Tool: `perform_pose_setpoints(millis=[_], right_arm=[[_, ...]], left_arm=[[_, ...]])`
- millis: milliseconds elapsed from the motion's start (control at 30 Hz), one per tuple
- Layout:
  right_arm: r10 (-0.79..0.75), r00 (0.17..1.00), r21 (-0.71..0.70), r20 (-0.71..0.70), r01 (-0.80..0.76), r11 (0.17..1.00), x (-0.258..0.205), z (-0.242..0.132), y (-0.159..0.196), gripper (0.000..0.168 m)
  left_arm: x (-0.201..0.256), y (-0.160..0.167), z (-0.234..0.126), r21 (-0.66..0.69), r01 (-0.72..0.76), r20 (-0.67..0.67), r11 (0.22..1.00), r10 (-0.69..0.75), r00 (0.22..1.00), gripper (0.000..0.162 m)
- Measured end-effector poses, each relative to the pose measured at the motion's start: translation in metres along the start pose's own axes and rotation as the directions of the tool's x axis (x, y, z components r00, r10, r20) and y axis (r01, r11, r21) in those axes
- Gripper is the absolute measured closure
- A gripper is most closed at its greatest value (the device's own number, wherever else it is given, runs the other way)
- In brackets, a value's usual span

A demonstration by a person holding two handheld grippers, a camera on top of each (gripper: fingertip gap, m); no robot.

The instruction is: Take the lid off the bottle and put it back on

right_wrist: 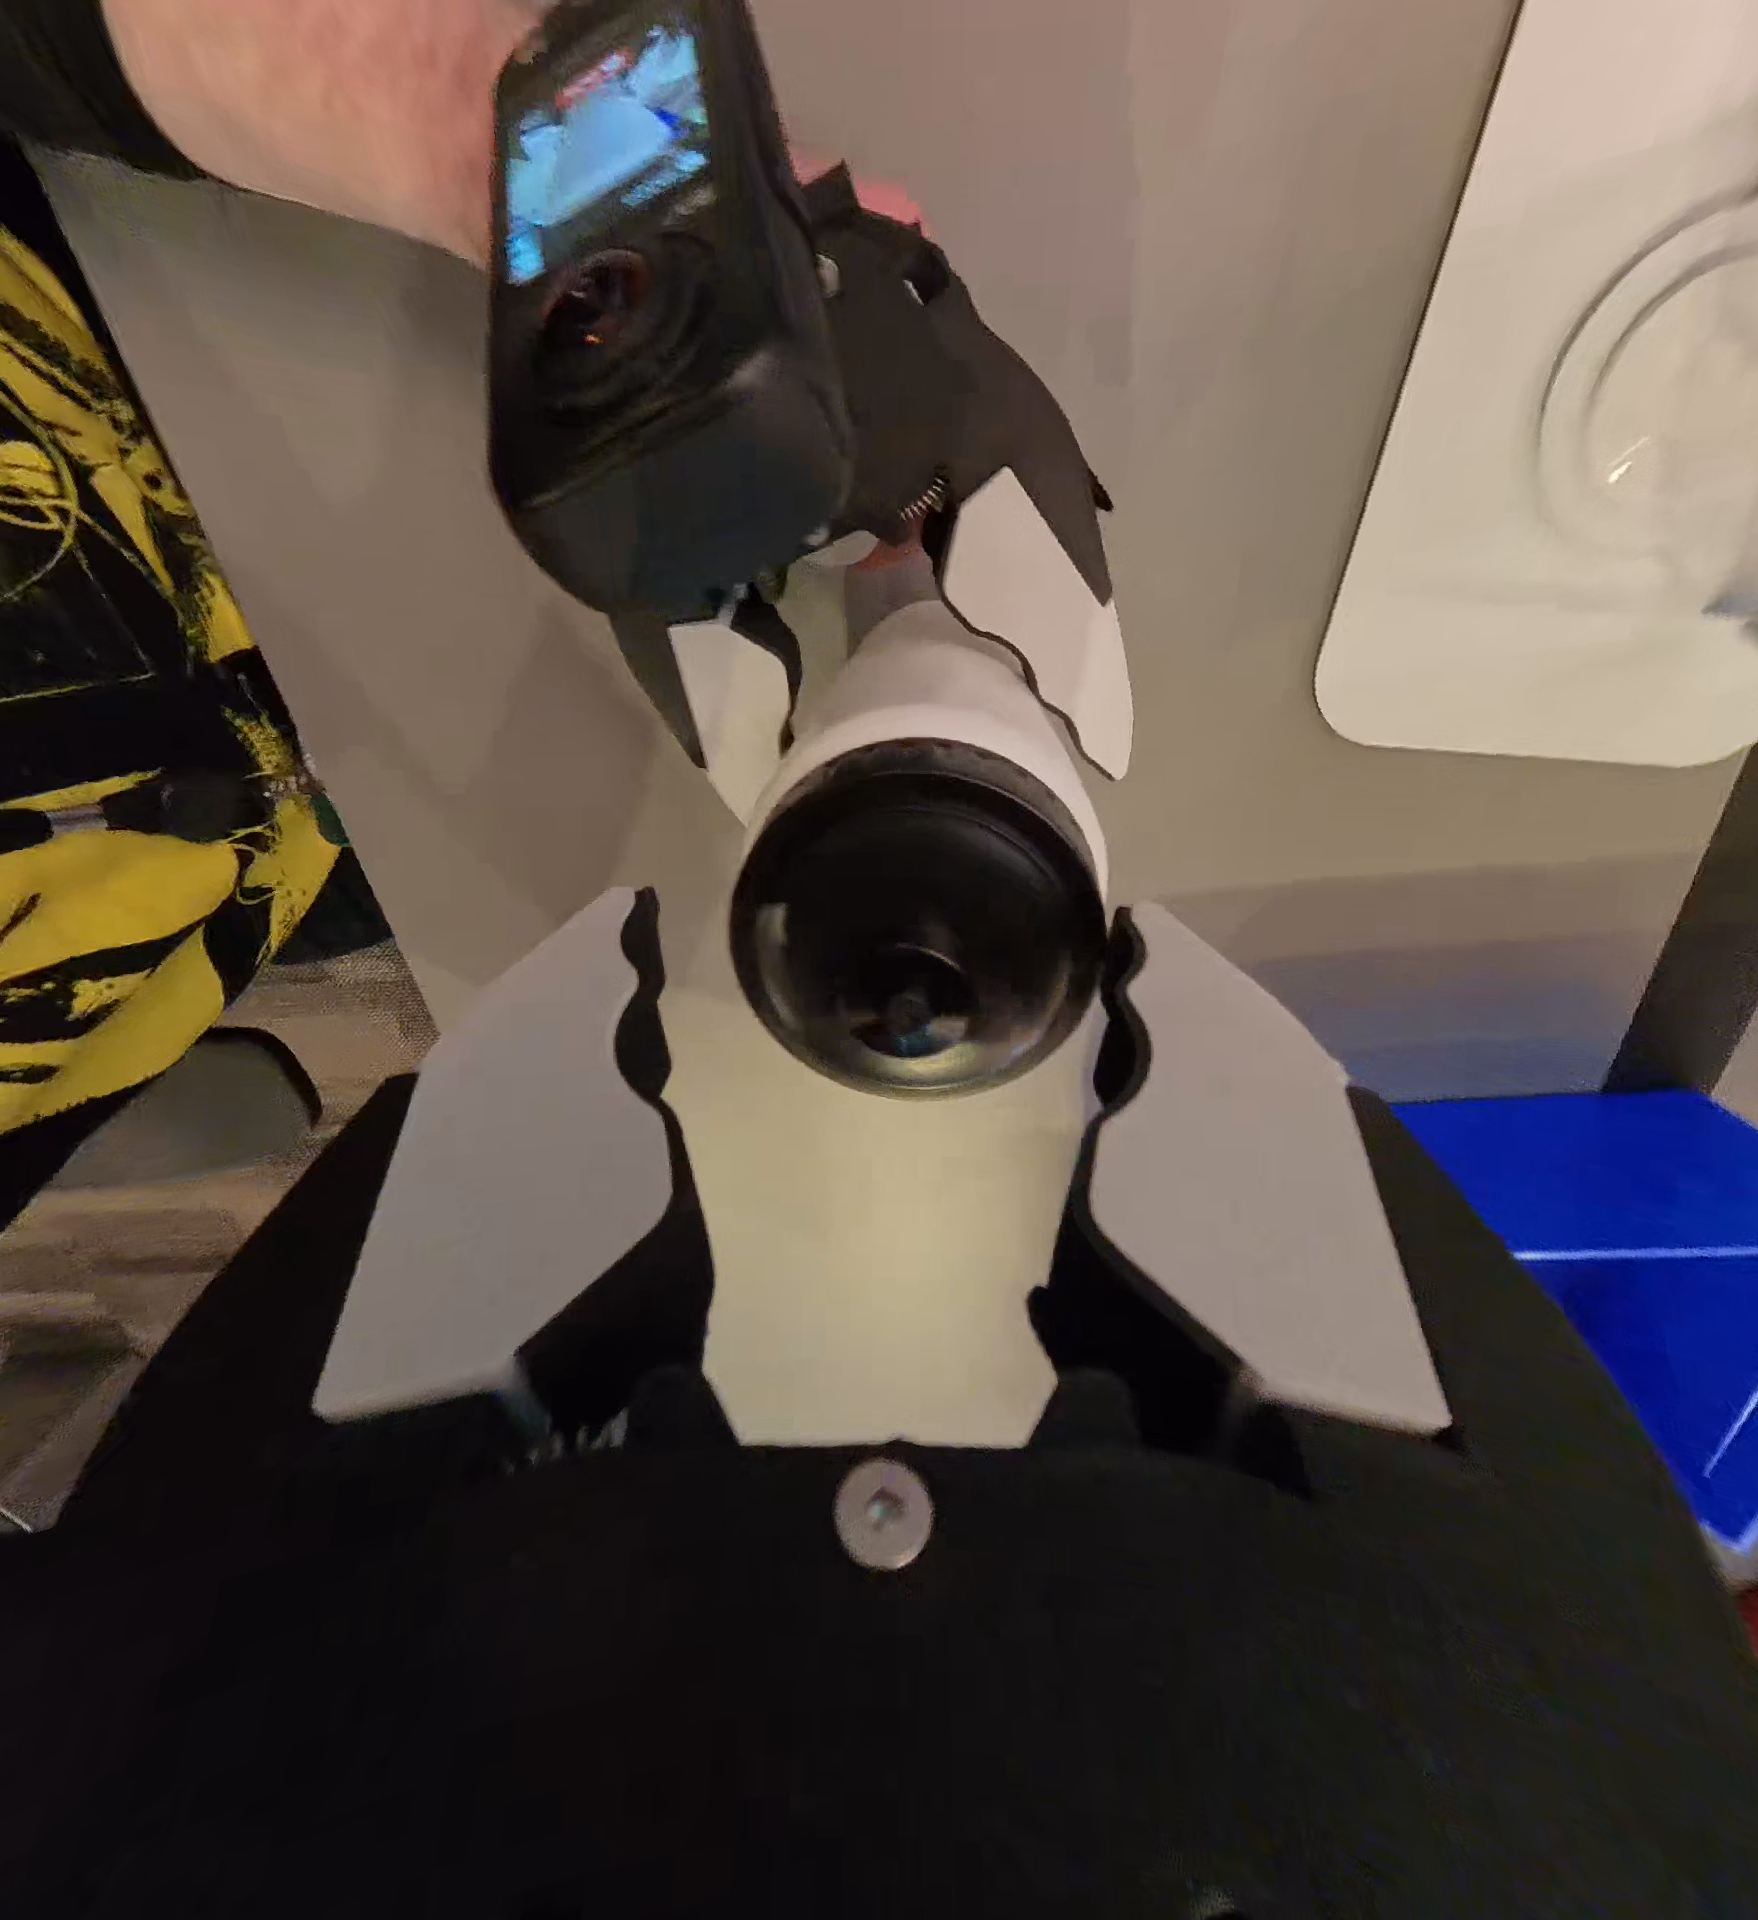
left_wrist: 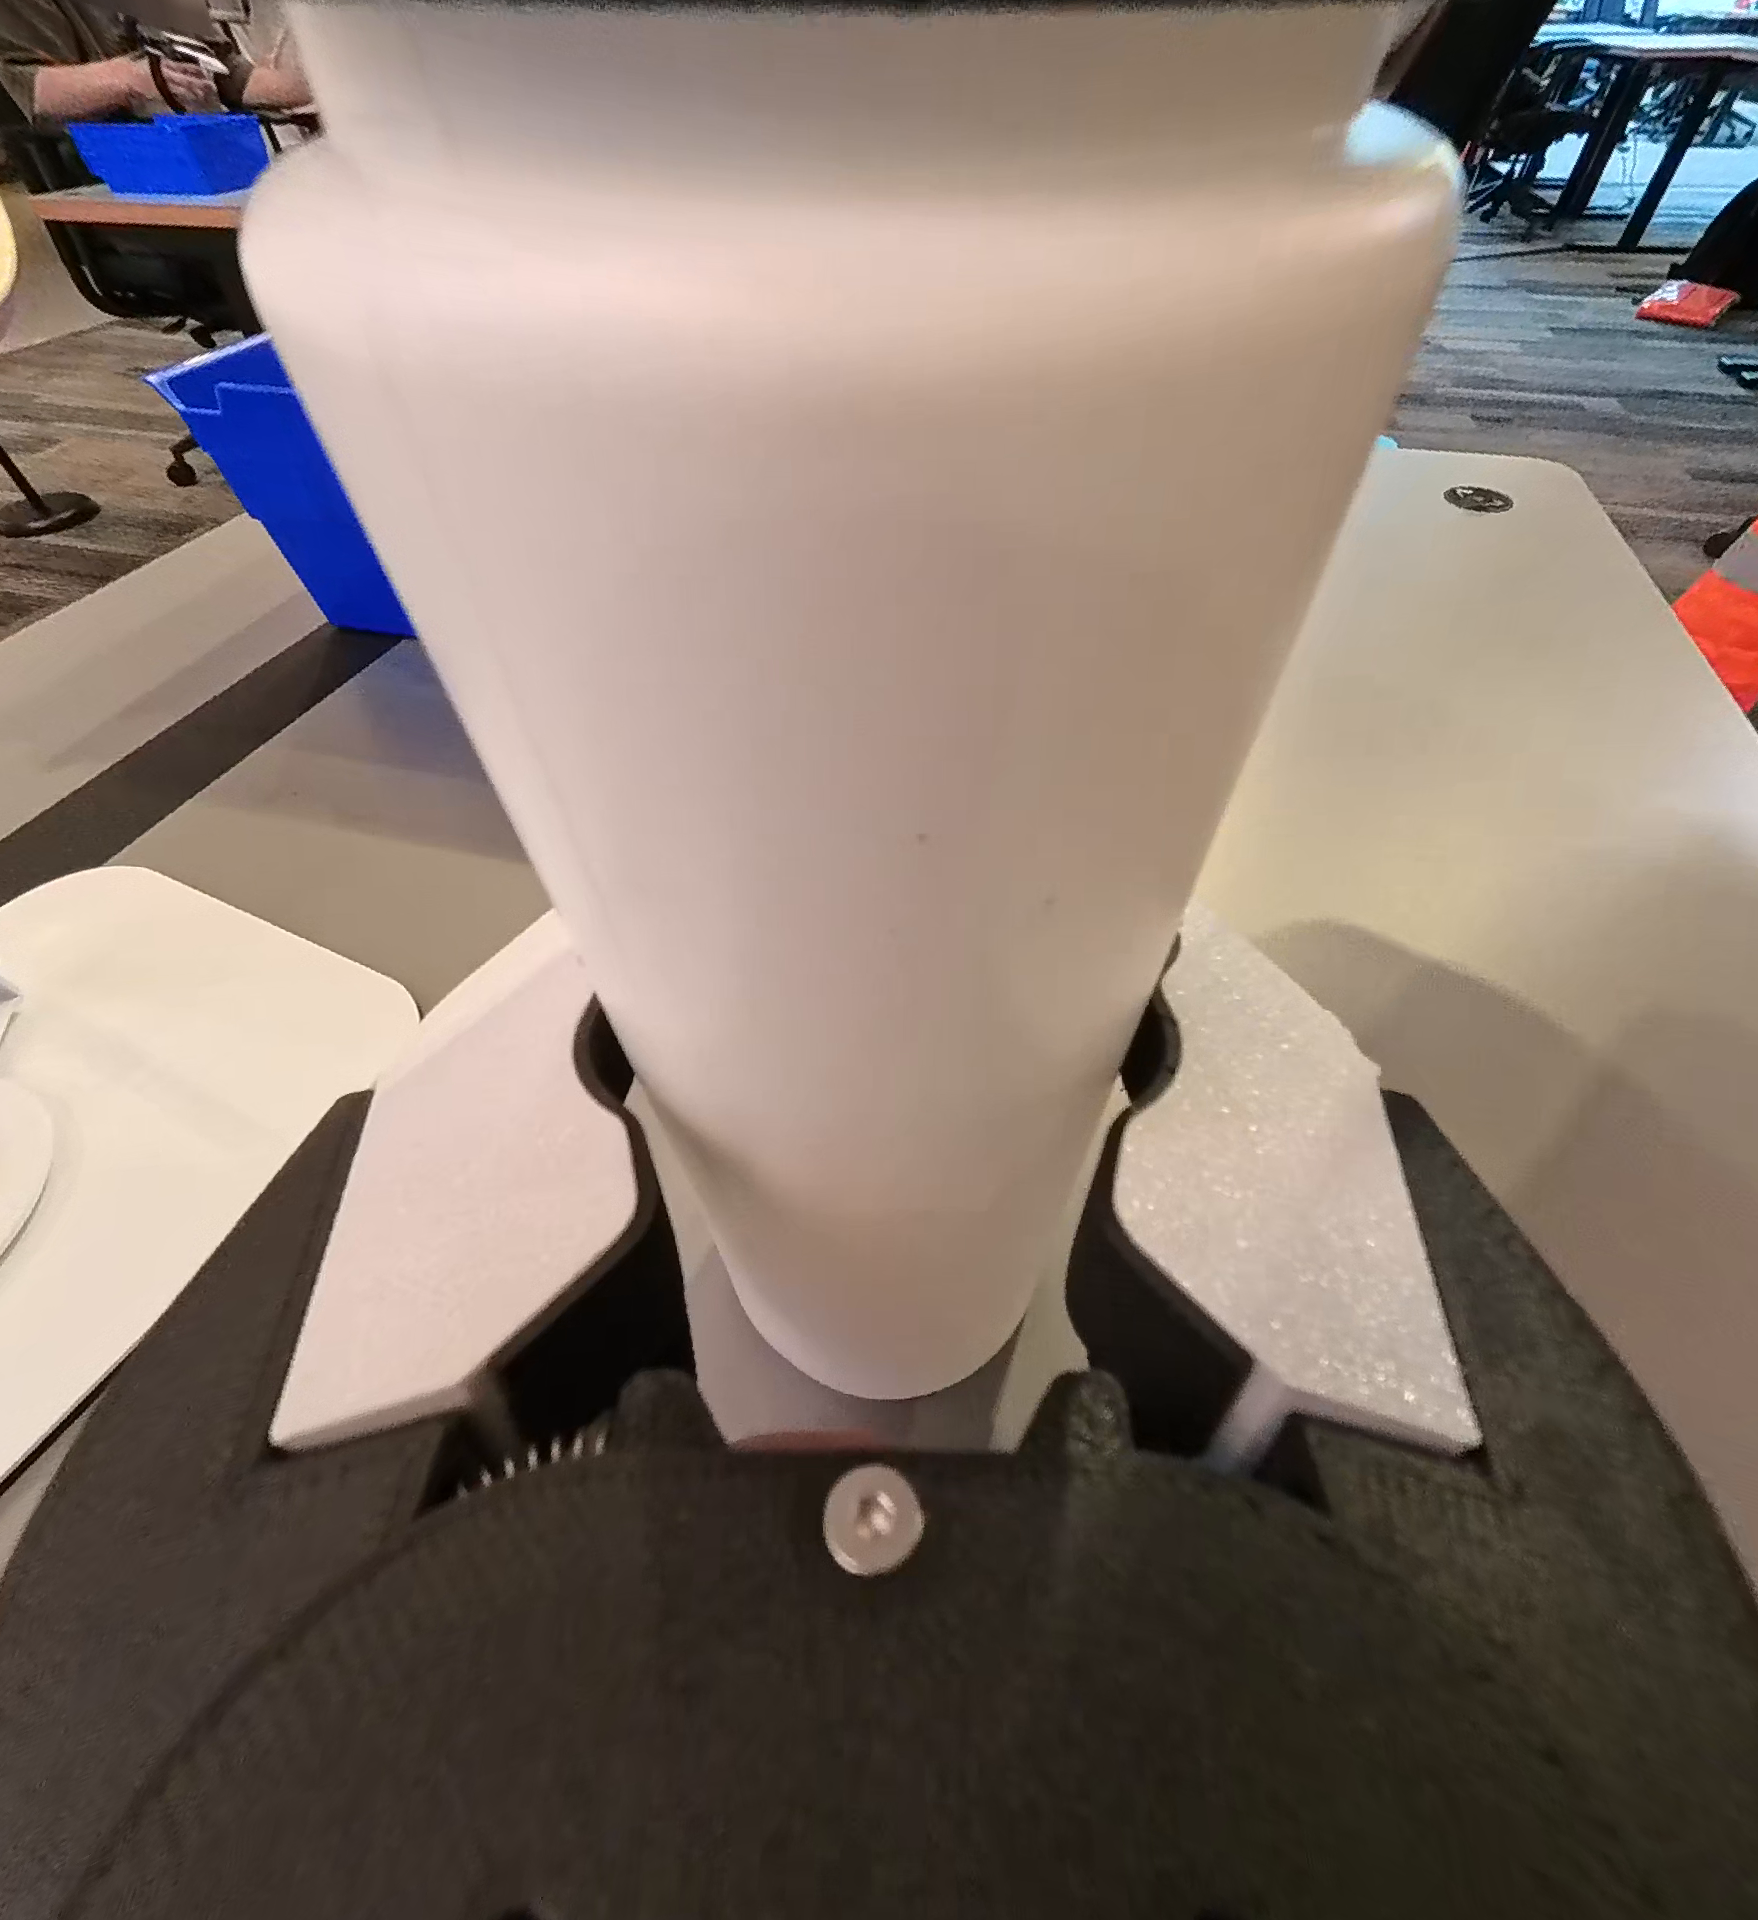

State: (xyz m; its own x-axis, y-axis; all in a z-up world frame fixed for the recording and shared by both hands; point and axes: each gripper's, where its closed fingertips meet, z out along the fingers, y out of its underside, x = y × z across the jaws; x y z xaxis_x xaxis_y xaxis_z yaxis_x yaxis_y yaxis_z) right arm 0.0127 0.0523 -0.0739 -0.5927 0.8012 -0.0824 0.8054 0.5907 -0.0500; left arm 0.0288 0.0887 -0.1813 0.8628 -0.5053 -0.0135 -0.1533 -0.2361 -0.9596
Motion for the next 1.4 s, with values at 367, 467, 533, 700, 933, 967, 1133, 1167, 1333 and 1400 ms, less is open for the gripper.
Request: perform_pose_setpoints(millis=[367,467,533,700,933,967,1133,1167,1333,1400], right_arm=[[-0.171,0.985,-0.085,-0.021,0.169,0.982,0.005,0.005,0.005,0.096],[-0.327,0.945,-0.169,-0.021,0.319,0.933,0.006,0.004,0.007,0.096],[-0.434,0.901,-0.242,-0.021,0.417,0.876,0.006,0.004,0.008,0.097],[-0.577,0.815,-0.413,-0.061,0.506,0.757,0.007,0.002,0.008,0.098],[-0.347,0.931,-0.188,-0.115,0.323,0.928,-0.003,-0.006,-0.002,0.072],[-0.284,0.95,-0.135,-0.126,0.267,0.954,-0.003,-0.01,-0.003,0.076],[-0.023,0.998,0.044,-0.056,0.026,0.999,-0.005,-0.011,-0.005,0.088],[0.007,0.999,0.045,-0.046,-0.005,0.999,-0.004,-0.008,-0.003,0.089],[0.034,0.998,0.026,-0.061,-0.032,0.999,0.005,0.0,0.002,0.086],[0.017,0.997,0.012,-0.07,-0.016,1.0,0.007,0.002,0.002,0.093]], left_arm=[[0.001,0.0,0.001,0.002,-0.001,-0.001,1.0,0.001,1.0,0.068],[0.001,0.0,0.001,0.003,-0.003,-0.001,1.0,0.003,1.0,0.068],[0.001,0.0,0.001,0.003,-0.002,-0.001,1.0,0.002,1.0,0.068],[0.001,0.0,0.0,0.002,-0.006,-0.002,1.0,0.006,1.0,0.068],[0.001,0.0,0.001,0.002,-0.004,-0.006,1.0,0.004,1.0,0.068],[0.001,0.0,0.001,0.003,-0.003,-0.006,1.0,0.003,1.0,0.068],[0.001,0.0,0.001,0.004,-0.002,-0.006,1.0,0.002,1.0,0.067],[0.001,0.0,0.001,0.004,-0.002,-0.005,1.0,0.002,1.0,0.067],[0.001,0.0,0.001,0.004,-0.003,-0.006,1.0,0.003,1.0,0.068],[0.002,0.0,0.001,0.003,-0.004,-0.007,1.0,0.004,1.0,0.068]])
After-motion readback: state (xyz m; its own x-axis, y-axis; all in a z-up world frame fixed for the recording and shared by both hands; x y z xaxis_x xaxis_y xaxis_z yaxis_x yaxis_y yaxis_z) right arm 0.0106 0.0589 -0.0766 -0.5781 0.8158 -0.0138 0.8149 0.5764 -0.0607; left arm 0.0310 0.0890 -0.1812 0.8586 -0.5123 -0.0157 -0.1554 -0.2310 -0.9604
